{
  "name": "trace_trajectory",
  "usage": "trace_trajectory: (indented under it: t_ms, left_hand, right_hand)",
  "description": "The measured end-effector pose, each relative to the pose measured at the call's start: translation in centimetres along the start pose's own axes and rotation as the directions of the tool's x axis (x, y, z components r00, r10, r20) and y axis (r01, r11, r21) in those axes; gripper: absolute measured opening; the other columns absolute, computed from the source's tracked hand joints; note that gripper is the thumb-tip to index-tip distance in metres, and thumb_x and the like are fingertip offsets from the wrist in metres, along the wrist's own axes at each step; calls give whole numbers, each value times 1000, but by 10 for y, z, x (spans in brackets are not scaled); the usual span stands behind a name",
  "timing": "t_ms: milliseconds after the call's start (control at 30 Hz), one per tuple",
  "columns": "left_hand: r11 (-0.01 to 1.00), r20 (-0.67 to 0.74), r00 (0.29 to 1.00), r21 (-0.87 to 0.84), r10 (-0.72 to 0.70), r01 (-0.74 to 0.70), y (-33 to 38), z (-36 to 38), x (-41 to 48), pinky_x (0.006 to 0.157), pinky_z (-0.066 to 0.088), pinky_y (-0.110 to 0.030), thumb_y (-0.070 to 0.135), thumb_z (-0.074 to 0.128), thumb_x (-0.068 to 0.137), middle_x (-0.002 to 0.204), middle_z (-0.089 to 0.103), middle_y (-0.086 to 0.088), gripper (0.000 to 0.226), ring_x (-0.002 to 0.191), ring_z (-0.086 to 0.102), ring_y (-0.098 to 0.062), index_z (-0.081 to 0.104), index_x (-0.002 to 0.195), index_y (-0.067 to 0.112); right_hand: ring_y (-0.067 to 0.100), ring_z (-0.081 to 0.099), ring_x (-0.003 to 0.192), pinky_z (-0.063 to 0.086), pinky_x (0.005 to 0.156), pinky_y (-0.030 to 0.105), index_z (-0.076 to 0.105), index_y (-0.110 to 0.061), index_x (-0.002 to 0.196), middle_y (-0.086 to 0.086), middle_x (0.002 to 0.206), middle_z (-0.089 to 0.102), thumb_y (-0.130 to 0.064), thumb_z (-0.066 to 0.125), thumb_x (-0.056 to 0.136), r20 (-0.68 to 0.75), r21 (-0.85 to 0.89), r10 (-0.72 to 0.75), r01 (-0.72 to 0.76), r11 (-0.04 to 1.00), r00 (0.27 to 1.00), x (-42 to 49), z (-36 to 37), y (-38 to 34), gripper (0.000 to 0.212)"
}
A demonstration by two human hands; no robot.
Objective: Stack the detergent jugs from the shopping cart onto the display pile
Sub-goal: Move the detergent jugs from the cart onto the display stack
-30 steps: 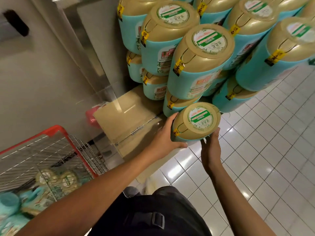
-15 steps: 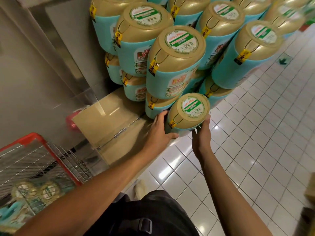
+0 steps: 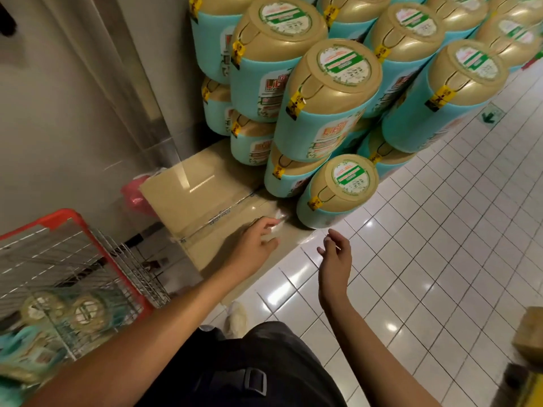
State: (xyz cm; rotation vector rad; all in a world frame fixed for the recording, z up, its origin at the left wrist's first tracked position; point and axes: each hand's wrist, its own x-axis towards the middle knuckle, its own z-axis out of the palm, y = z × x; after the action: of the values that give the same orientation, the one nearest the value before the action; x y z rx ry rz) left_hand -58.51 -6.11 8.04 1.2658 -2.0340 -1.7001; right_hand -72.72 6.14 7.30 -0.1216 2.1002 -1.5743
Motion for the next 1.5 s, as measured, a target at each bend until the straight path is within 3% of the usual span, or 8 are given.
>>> trace_trajectory:
  t_ms: [200, 400, 567, 667, 833, 1033, 1333, 1500]
  left_hand:
    - [987, -89, 996, -161, -27, 13, -53, -46, -52, 91, 46, -15, 11, 66, 102, 122, 69, 17, 31, 118, 62, 4, 67, 112, 41]
    - [958, -318, 940, -285, -126, 32, -109, -113, -133, 80, 49, -6, 22, 65, 105, 115, 71, 29, 30, 107, 65, 10, 70, 109, 51]
    - [914, -520, 809, -403, -273, 49, -161, -164, -207, 80, 53, -20, 24, 66, 104, 110, 73, 20, 28, 100, 67, 5, 72, 107, 51]
    - [893, -620, 706, -449, -343, 40, -189, -191, -251, 89, 52, -27, 28, 66, 100, 111, 74, 24, 29, 103, 69, -1, 72, 105, 56]
    - [869, -727, 546, -494, -416, 4, -228, -229, -319, 90, 54, -20, 24, 65, 101, 113, 73, 24, 32, 103, 69, 1, 72, 105, 55]
    - [763, -699, 419, -646, -580, -21, -282, -262, -385, 96, 61, -51, 12, 63, 103, 118, 73, 0, 15, 111, 70, -28, 72, 113, 17]
    - [642, -605, 301, -766, -737, 30, -354, -315, -440, 95, 60, -53, 5, 59, 105, 124, 68, -18, 13, 115, 67, -38, 65, 116, 1]
    - [337, -372, 258, -926, -891, -171, -410, -334, -447, 91, 58, -46, 9, 55, 105, 114, 71, -15, 13, 104, 70, -28, 65, 113, 10]
  right_hand:
    - [24, 66, 104, 56, 84, 26, 69, -14, 113, 1, 110, 69, -13, 56, 103, 235, -16, -65, 71, 997, 970, -64, 39, 2, 16]
    - [12, 65, 96, 53, 89, 37, 71, -14, 112, -2, 108, 71, -6, 54, 106, 506, -74, -63, 116, 990, 860, -111, 111, 1, 19]
    - [13, 60, 84, 51, 84, 29, 67, -9, 107, -4, 91, 66, -1, 54, 105, 711, -92, -28, 133, 987, 703, -169, 182, 8, 16]
    - [7, 66, 87, 54, 77, 19, 66, -2, 111, -3, 100, 68, -4, 54, 107, 803, -129, 11, 156, 979, 596, -212, 221, 17, 12]
    - [12, 65, 88, 56, 74, 22, 65, -7, 103, 2, 96, 67, -7, 54, 109, 884, -225, 138, 147, 963, 448, -290, 280, 34, 12]
    - [14, 64, 89, 56, 80, 35, 66, -13, 101, 9, 102, 65, -7, 51, 110, 928, -311, 248, 214, 926, 277, -374, 337, 61, 18]
    - [20, 65, 99, 56, 85, 37, 66, -19, 100, 6, 106, 68, -14, 56, 107, 856, -516, 492, 309, 799, 158, -462, 414, 128, 13]
    - [21, 65, 94, 56, 82, 39, 64, -18, 100, 5, 98, 67, -18, 58, 106, 772, -628, 619, 327, 706, 145, -495, 453, 172, 9]
